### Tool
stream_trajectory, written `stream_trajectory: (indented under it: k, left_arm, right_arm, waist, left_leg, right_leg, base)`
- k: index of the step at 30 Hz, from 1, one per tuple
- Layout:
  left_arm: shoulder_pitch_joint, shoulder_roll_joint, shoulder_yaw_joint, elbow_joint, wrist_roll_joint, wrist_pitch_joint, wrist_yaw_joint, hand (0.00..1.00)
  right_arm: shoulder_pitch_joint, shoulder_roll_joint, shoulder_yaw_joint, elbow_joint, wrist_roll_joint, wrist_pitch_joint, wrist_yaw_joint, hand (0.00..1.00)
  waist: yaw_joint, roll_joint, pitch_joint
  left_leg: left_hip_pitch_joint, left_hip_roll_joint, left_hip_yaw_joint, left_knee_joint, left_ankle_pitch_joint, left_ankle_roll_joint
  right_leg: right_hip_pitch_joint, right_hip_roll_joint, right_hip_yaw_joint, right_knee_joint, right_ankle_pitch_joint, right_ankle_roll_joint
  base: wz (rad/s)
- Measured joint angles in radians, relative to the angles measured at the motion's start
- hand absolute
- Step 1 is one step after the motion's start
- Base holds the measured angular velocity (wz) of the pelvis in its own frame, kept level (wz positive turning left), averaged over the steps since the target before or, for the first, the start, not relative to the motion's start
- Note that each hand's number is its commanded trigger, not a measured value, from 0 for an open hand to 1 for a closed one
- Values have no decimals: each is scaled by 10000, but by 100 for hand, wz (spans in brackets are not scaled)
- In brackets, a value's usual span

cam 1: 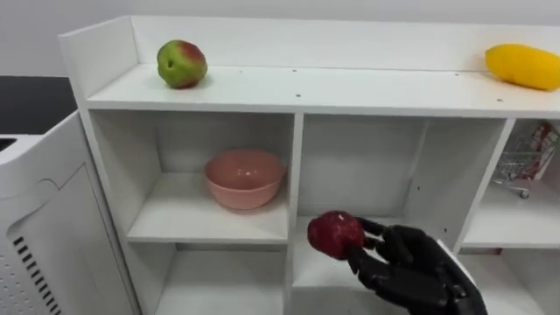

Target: Arrange fruit in the closet

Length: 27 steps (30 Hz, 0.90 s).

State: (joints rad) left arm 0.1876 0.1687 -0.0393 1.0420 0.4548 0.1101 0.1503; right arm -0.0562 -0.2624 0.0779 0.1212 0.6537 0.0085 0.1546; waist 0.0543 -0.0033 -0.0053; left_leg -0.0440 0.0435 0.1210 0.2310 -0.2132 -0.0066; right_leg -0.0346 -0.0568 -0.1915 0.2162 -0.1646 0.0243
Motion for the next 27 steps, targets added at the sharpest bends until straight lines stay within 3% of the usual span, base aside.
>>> stream_trajectory:
  k: [4, 7, 12, 15, 19, 25, 27]
  left_arm:
    - [-527, -17, -562, 240, -343, -192, 184, 0]
    - [-808, -63, -616, 604, -340, -297, 271, 0]
    - [-1096, -170, -627, 891, -1177, -308, 379, 0]
    - [-1118, -211, -668, 880, -1518, -307, 382, 0]
    - [-1249, -235, -1049, 816, -1730, -282, 399, 0]
    - [-1469, -244, -1620, 706, -2305, -182, 461, 0]
    - [-1474, -260, -1897, 516, -2303, -34, 483, 0]
  right_arm:
    - [-45, 364, 194, 1395, 315, -8, -107, 100]
    - [-540, 644, 186, 2893, 625, -48, -155, 100]
    - [-1626, 711, 188, 4762, 2345, -100, -351, 100]
    - [-2027, 776, 179, 5401, 3403, -107, -558, 100]
    - [-2896, 787, 138, 6807, 5531, -152, -592, 100]
    - [-3640, 686, 62, 7706, 7506, -132, -565, 100]
    - [-4119, 686, -177, 8150, 7943, -28, -575, 100]
  waist:
    - [58, 53, 32]
    - [66, 47, 106]
    - [85, 52, 243]
    - [134, 44, 280]
    - [342, 11, 384]
    - [667, 209, 507]
    - [696, 234, 511]
  left_leg:
    - [-724, -7, 10, 351, 27, 31]
    - [-1230, -15, 10, 621, 45, 68]
    - [-2424, -29, -10, 1145, 93, 157]
    - [-3284, -25, -77, 1622, 98, 173]
    - [-4432, -119, -221, 2262, 103, 194]
    - [-5432, -230, -386, 2635, 199, 199]
    - [-5783, -300, -376, 2706, 270, 228]
  right_leg:
    - [-739, -60, -2, 294, 14, -25]
    - [-1268, -126, -14, 674, 16, -31]
    - [-2408, -232, -4, 1230, 15, -84]
    - [-3291, -288, 5, 1700, -33, -150]
    - [-4553, -501, -37, 2686, -291, -239]
    - [-5571, -685, -104, 3227, -400, -309]
    - [-5998, -778, -63, 3448, -427, -311]
  base:
    - [0]
    - [0]
    - [1]
    - [3]
    - [11]
    - [11]
    - [8]
